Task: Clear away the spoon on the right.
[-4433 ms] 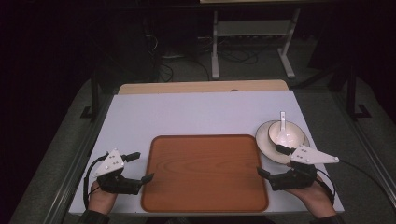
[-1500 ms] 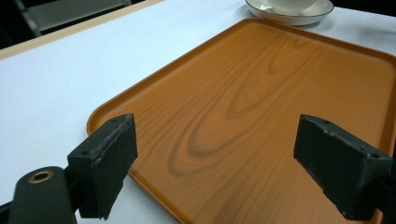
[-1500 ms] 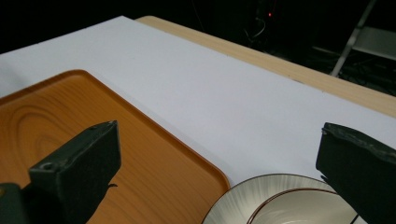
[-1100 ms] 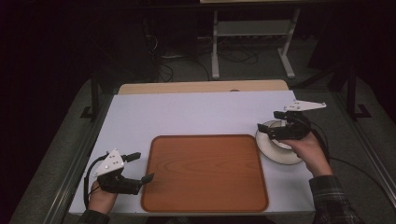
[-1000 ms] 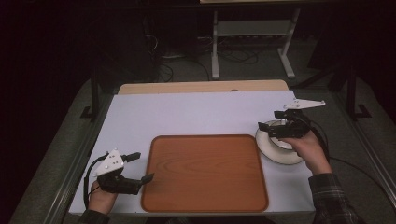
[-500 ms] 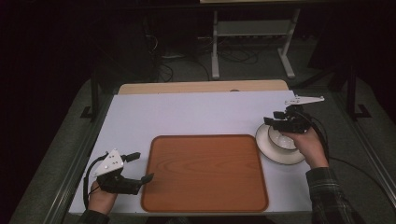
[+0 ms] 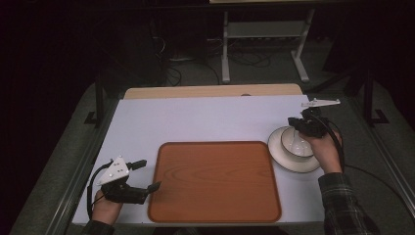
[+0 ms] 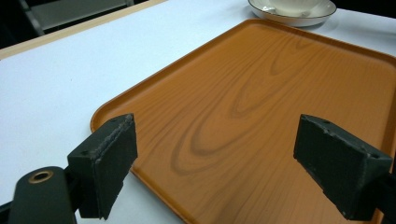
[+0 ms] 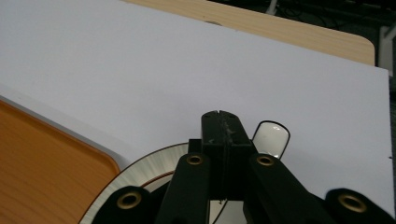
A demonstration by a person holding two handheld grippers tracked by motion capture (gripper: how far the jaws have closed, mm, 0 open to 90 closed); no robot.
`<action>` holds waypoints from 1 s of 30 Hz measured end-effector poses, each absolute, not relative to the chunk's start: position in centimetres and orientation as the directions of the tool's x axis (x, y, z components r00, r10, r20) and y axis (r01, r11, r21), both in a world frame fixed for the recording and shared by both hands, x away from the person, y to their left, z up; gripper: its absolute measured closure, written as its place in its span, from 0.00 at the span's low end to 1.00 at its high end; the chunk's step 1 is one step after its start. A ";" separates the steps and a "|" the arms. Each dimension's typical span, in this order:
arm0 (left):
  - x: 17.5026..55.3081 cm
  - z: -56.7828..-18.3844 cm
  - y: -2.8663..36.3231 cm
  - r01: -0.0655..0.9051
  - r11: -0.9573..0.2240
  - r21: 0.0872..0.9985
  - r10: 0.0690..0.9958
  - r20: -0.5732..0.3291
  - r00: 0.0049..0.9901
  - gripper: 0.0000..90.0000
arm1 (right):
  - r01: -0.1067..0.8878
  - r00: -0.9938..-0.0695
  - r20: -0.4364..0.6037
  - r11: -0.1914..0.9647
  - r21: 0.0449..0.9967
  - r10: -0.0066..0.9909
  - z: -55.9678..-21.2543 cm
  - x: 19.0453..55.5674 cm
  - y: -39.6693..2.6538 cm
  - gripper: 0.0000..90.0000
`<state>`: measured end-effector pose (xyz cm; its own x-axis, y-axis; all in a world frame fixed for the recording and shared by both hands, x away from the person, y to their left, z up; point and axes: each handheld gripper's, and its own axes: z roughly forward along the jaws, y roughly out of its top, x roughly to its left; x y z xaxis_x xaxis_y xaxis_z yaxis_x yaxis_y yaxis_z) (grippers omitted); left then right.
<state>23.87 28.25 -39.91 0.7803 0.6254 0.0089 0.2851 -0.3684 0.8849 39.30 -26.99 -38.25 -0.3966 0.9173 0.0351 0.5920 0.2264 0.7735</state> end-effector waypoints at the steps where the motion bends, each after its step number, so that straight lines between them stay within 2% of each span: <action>1: 23.9 -39.9 28.3 0.285 -0.368 0.885 0.625 0.009 0.780 0.14 | 0.592 -0.397 0.035 0.226 0.773 0.917 -38.2 39.3 -27.0 0.99; 13: 23.9 -39.9 28.3 0.287 -0.369 0.884 0.628 0.009 0.779 0.14 | 0.618 -0.365 0.026 0.221 0.755 0.931 -38.9 40.0 -27.3 0.99; 30: 23.9 -39.9 28.3 0.287 -0.369 0.884 0.626 0.008 0.779 0.14 | 0.630 -0.299 0.011 0.189 0.753 0.954 -38.7 39.2 -29.4 0.99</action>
<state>23.90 28.29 -39.93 0.7794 0.6264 0.0083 0.2871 -0.3690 0.8840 39.21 -29.39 -38.70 -0.2993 0.9541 0.0110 0.6302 0.1890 0.7531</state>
